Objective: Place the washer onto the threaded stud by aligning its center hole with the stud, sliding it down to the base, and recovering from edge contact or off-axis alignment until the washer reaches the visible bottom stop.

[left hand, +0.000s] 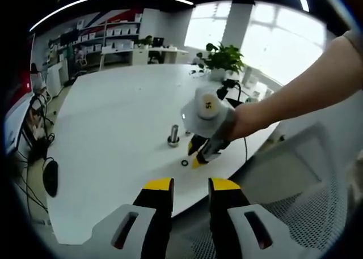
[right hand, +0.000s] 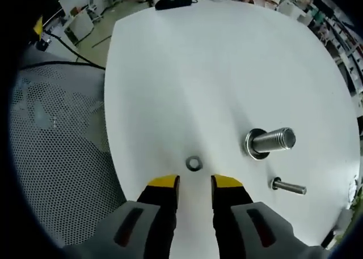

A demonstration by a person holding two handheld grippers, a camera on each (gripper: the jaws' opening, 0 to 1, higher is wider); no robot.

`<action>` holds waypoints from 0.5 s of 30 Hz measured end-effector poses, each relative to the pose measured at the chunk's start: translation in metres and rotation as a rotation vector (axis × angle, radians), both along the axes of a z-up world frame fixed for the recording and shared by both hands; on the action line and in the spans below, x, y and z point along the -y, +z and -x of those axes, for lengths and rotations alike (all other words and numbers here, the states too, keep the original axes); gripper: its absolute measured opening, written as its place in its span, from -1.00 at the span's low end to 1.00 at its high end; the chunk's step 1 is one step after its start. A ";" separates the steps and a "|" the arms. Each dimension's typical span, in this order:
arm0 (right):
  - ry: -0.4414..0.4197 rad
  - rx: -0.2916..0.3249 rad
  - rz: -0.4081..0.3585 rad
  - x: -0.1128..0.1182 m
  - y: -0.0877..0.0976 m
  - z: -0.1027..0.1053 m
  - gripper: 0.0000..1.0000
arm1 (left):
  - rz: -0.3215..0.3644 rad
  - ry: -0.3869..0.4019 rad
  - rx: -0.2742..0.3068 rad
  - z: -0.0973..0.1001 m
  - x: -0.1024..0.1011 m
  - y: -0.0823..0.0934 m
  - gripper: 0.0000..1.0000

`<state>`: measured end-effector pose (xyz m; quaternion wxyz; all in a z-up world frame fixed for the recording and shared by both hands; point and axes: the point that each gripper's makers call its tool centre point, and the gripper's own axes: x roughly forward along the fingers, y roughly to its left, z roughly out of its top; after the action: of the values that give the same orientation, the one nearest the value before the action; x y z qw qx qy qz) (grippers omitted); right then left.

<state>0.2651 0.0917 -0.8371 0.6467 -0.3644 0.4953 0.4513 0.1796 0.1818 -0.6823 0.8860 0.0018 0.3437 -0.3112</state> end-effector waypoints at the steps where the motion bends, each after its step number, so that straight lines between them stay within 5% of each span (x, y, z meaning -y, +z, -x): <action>1: -0.001 0.000 0.000 -0.002 -0.001 -0.001 -0.51 | 0.000 0.001 0.001 0.000 0.000 0.000 -0.56; 15: 0.003 -0.012 -0.005 -0.014 -0.005 -0.004 -0.54 | 0.003 0.001 0.007 0.000 0.000 0.001 -0.56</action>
<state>0.2688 0.1055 -0.8421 0.6438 -0.3610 0.4975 0.4557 0.1798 0.1822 -0.6813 0.8873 0.0014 0.3403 -0.3113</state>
